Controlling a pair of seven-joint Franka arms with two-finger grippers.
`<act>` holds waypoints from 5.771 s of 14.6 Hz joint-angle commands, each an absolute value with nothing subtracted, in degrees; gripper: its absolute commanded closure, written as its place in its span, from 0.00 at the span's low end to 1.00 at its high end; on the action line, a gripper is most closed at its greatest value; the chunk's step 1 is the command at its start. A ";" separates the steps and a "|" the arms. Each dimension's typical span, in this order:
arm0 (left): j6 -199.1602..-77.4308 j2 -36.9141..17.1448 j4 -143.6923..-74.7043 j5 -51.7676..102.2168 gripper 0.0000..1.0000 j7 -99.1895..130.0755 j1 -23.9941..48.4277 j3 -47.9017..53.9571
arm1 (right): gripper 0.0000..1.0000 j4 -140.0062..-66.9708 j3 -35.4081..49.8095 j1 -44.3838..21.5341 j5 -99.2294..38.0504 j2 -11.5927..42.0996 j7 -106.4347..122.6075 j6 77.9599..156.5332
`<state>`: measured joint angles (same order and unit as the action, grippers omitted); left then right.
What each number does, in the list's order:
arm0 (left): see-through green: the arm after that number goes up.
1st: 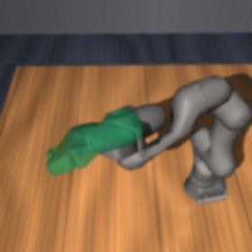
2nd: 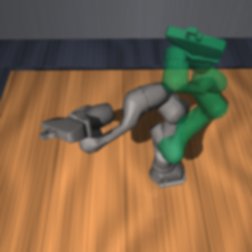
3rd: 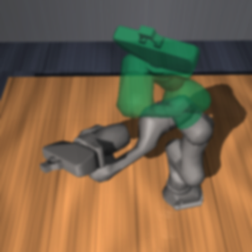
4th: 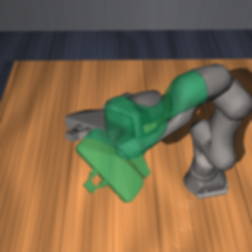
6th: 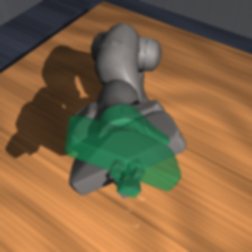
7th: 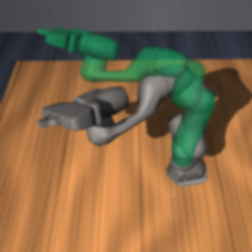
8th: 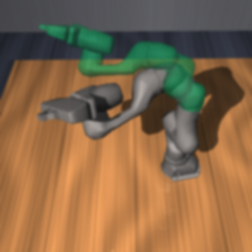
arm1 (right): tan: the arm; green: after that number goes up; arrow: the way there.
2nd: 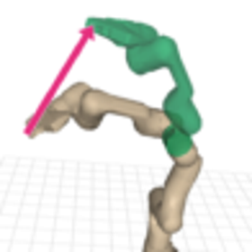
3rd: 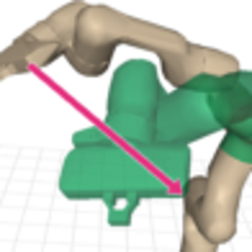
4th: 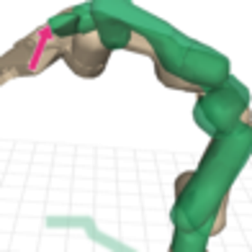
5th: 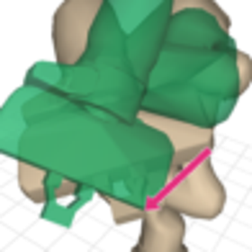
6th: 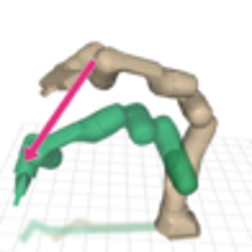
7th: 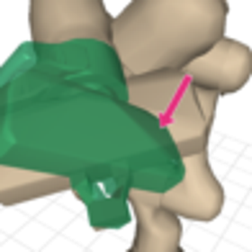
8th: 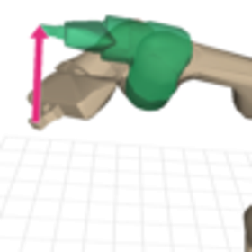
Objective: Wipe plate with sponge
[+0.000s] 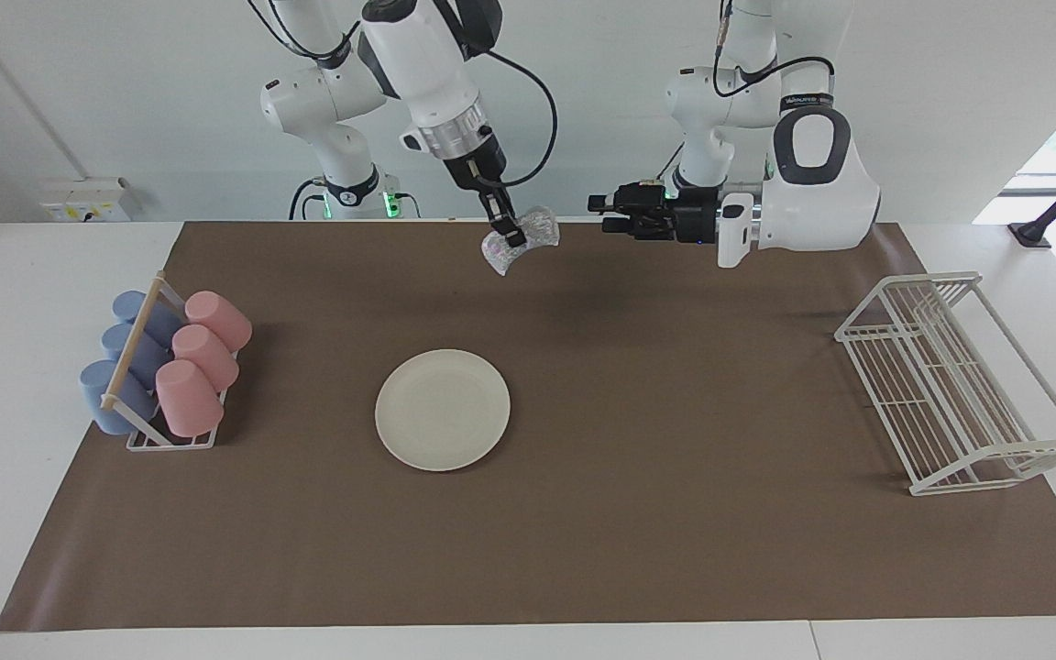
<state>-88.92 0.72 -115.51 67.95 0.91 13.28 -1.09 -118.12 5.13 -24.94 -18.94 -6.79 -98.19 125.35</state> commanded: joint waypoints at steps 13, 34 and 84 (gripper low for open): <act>-97.99 2.11 -110.92 19.88 0.00 4.04 12.04 -0.88 | 1.00 -126.30 5.54 -18.02 -18.98 14.58 -77.87 153.19; -99.05 2.90 -111.45 12.48 0.00 4.75 12.04 -0.88 | 1.00 -125.07 5.45 -17.50 -26.10 18.37 -69.36 159.87; -106.96 7.29 -125.41 72.95 0.00 2.14 21.70 -0.70 | 1.00 -100.11 7.03 -32.87 1.58 0.70 -126.39 109.25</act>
